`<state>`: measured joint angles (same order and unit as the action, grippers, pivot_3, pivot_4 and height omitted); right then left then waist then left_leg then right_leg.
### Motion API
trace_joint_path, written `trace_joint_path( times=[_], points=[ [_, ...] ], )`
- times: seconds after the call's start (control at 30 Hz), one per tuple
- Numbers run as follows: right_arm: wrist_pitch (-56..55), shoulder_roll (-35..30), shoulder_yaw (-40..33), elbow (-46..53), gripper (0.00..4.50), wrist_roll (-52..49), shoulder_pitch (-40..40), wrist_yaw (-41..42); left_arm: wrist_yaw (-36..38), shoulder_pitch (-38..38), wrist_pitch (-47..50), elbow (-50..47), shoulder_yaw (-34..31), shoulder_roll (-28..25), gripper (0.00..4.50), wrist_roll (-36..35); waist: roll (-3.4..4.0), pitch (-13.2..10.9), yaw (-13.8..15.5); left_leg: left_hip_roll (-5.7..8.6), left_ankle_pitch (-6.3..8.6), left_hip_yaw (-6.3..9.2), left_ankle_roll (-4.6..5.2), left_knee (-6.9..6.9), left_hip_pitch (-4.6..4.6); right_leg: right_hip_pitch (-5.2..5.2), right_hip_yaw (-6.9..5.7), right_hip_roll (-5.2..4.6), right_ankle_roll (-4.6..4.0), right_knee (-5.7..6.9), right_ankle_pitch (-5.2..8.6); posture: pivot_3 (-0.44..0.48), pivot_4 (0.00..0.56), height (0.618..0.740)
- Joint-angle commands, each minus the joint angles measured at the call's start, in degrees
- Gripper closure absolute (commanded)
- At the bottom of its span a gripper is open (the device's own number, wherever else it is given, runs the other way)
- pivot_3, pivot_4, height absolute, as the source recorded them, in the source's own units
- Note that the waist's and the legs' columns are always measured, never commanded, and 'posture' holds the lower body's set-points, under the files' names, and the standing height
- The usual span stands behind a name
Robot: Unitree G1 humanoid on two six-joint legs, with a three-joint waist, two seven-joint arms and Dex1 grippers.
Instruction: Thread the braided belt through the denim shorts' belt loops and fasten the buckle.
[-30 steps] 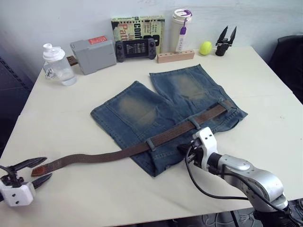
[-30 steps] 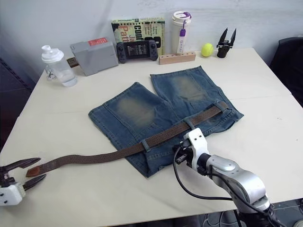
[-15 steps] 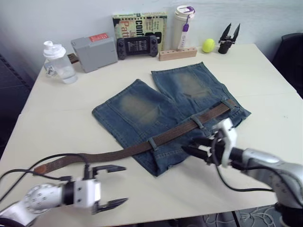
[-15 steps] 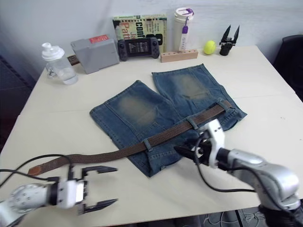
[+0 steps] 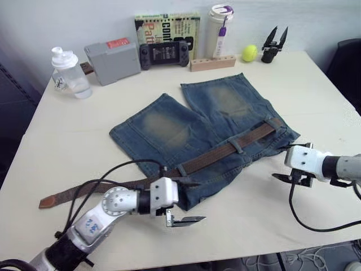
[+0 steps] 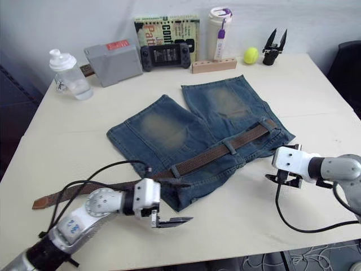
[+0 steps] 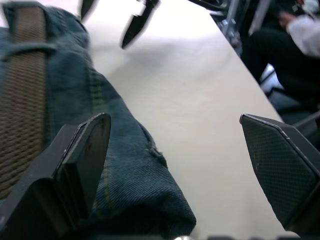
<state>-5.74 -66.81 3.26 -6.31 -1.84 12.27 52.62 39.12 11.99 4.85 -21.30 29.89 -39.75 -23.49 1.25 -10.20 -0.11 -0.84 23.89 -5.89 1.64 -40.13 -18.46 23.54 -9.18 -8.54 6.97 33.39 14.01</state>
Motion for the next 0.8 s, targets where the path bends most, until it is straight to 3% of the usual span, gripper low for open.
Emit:
trace_joint_path(
  times=[0.03,0.13,0.17,0.27,0.3,0.53,0.7,0.8],
  points=[
    [-14.76,3.35,6.87,-14.29,0.1,16.3,10.55,-8.98,2.56,4.26,1.89,7.09,2.95,6.13,0.0,6.03,-0.01,0.0,-0.37,-0.03,-0.03,0.01,-0.05,0.02,0.07,-0.03,0.0,0.02,-0.02,0.05,0.01,0.0,0.15,0.722],
    [-20.08,5.75,9.84,-21.54,0.1,21.15,15.19,-11.54,2.65,7.19,1.02,13.15,3.9,8.87,0.0,12.81,-0.17,0.03,-0.34,-0.09,-0.05,0.02,-0.07,-0.02,0.13,-0.12,0.03,0.02,-0.05,0.07,0.01,0.0,0.15,0.722],
    [-21.55,6.5,10.72,-23.63,0.03,22.35,16.36,-12.12,0.88,8.23,0.03,15.75,4.11,9.63,0.26,16.64,-0.25,0.04,-0.31,-0.1,-0.05,0.05,-0.08,-0.01,0.14,-0.12,0.0,0.04,-0.07,0.1,0.02,0.0,0.15,0.722],
    [-24.58,8.42,12.01,-28.01,0.88,24.12,18.49,-12.99,-0.93,8.93,-3.14,18.98,3.49,10.09,1.2,23.32,-0.74,0.33,-0.3,-0.12,-0.05,0.09,-0.08,-0.01,0.12,-0.27,-0.04,0.04,-0.08,0.06,0.02,0.0,0.15,0.722],
    [-25.09,8.82,12.08,-28.9,1.5,24.24,18.86,-12.96,-0.92,8.76,-3.69,19.23,3.03,10.22,1.8,24.18,-0.79,0.36,-0.31,-0.13,-0.05,0.15,-0.08,-0.01,0.14,-0.48,-0.06,0.03,-0.08,0.03,0.01,0.0,0.15,0.722],
    [-25.17,11.15,10.18,-29.35,4.5,21.83,18.5,-12.1,-0.05,4.93,-7.15,18.48,-1.54,5.96,4.39,27.37,-0.83,0.4,-1.3,-0.54,-0.04,0.64,-0.08,-0.03,0.46,-0.88,-0.1,0.02,-0.15,-0.07,-0.03,0.0,0.15,0.722],
    [-21.63,12.0,7.89,-20.38,4.5,14.57,13.54,-6.57,2.74,-0.26,-12.97,20.17,-6.39,-0.33,4.41,26.3,-0.79,0.4,-1.66,-0.75,0.0,0.67,-0.17,0.03,0.43,-0.76,-0.14,0.15,-0.35,0.01,0.08,0.0,0.15,0.722],
    [-11.42,11.68,7.48,-3.24,4.5,5.8,5.47,0.81,5.74,-2.56,-23.71,27.97,-9.23,-7.9,4.41,27.78,-0.73,0.43,-1.59,-0.98,0.06,0.74,-0.33,0.04,0.46,-0.71,-0.14,0.25,-0.64,0.12,0.24,0.0,0.15,0.722]
  ],
)
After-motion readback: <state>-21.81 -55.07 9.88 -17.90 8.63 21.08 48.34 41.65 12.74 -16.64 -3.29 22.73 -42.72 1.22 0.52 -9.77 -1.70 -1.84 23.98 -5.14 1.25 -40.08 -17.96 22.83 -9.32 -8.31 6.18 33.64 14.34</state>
